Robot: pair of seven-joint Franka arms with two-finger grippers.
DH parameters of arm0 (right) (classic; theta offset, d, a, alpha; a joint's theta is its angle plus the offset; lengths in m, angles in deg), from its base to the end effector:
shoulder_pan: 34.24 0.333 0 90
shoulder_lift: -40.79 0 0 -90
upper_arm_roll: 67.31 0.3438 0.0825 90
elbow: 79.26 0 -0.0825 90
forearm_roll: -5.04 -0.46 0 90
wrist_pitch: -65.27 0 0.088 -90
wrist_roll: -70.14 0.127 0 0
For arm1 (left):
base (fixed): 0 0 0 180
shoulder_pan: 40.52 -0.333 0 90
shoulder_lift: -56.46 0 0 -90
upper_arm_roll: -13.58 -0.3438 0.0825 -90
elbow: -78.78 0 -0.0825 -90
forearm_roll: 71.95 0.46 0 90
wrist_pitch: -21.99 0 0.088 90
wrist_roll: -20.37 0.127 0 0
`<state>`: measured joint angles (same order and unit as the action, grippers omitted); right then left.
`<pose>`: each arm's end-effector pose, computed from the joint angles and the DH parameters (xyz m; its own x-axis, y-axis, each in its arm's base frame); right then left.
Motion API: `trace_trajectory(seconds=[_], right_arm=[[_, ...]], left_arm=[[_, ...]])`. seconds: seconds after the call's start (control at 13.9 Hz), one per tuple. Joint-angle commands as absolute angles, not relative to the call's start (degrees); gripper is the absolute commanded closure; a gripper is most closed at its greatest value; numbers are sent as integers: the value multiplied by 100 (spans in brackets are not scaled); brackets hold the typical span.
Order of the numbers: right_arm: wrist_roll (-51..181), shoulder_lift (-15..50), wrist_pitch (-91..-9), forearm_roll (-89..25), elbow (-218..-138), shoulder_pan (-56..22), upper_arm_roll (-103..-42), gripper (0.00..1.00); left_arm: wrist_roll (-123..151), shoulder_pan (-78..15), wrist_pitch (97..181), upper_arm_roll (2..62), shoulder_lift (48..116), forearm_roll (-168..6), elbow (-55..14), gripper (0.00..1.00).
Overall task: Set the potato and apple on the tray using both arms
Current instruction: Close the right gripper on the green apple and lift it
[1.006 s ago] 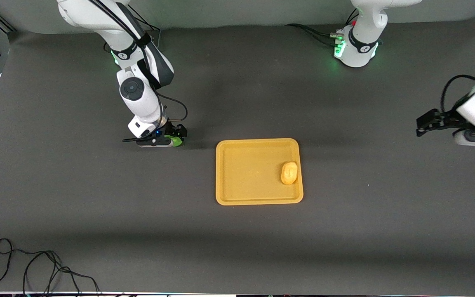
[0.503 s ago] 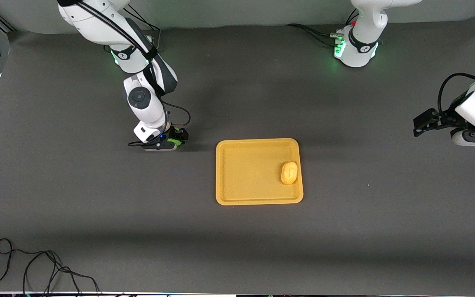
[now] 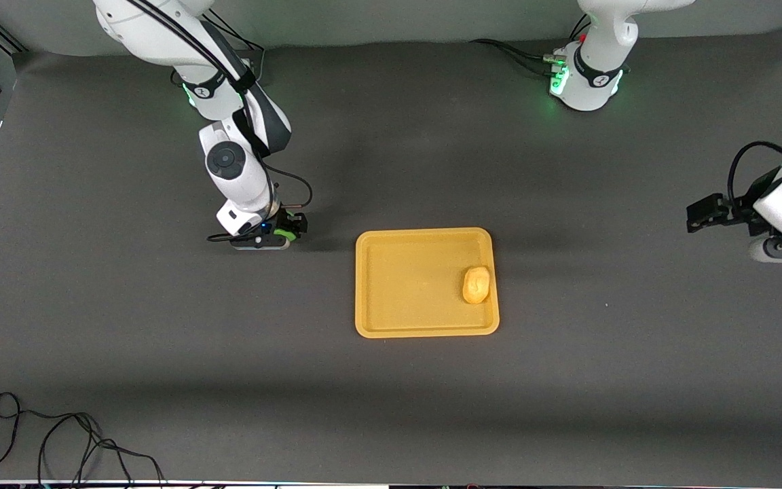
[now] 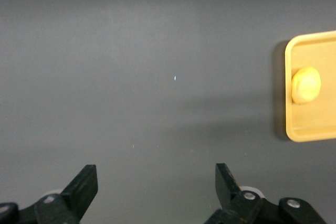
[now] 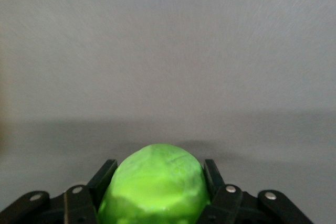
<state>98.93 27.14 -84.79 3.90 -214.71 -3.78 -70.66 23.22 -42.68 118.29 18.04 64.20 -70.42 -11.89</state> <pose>0.4979 0.2531 0.1700 0.9989 -0.0447 0.0169 -0.0447 -0.9990 -0.0052 0.6780 -0.0214 0.5470 0.9950 -0.0923 -0.0372 -0.0929 -0.9956 -0.0141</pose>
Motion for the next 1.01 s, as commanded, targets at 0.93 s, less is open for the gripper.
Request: trace_trajectory(seconds=[0.93], right_arm=[[10203,945,-3661,336,-14480,-234,-7250,39]], left_arm=[[2292,-4149,12209,1797,6059,-7063,-1790,0]])
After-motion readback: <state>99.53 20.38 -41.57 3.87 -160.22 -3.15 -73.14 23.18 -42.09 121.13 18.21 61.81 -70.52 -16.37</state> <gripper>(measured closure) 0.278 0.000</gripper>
